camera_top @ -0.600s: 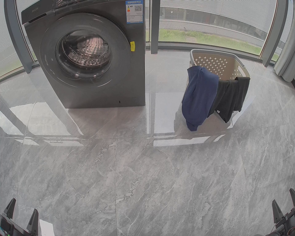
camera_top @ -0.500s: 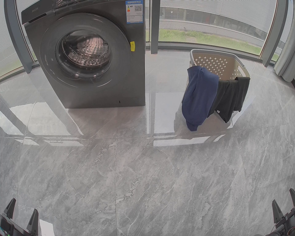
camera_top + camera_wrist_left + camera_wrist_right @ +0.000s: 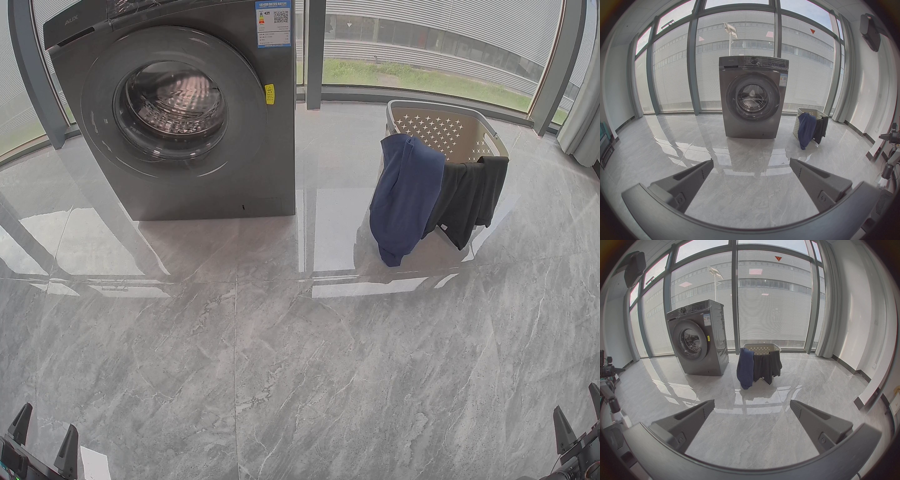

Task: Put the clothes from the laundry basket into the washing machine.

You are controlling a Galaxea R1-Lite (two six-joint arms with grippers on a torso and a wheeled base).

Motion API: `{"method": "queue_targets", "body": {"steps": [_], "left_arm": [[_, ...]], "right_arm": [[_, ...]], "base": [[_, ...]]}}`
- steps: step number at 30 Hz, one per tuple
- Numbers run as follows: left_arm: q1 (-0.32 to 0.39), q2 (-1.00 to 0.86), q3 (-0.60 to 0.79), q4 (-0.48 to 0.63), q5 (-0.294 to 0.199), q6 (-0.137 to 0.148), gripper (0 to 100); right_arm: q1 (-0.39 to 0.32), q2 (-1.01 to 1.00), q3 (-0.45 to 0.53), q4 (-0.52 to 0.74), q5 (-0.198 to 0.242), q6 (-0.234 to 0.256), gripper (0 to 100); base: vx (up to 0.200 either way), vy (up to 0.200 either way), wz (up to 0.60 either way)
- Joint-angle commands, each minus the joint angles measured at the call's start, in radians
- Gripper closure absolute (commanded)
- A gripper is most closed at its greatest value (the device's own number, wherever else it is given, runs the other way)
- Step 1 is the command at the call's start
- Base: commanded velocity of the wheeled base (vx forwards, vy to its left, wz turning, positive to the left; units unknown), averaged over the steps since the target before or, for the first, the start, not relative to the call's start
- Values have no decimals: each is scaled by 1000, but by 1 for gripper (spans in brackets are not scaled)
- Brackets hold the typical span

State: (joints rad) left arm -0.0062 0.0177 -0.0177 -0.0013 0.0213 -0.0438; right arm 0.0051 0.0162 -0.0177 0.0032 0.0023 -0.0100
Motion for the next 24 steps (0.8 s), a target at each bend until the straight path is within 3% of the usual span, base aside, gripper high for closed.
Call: {"method": "queue_targets", "body": {"steps": [1, 11, 24], "left_arm": [[0, -12, 18, 0, 0, -1, 0], [0, -12, 18, 1, 0, -1, 0], [0, -12, 18, 1, 0, -1, 0]], "right_arm": [[-1, -16, 16, 0, 1, 1, 0], [1, -16, 16, 0, -1, 1, 0], [-1, -16, 16, 0, 1, -2, 0]], "base": [[0, 0, 0], [0, 0, 0], [200, 0, 0]]}}
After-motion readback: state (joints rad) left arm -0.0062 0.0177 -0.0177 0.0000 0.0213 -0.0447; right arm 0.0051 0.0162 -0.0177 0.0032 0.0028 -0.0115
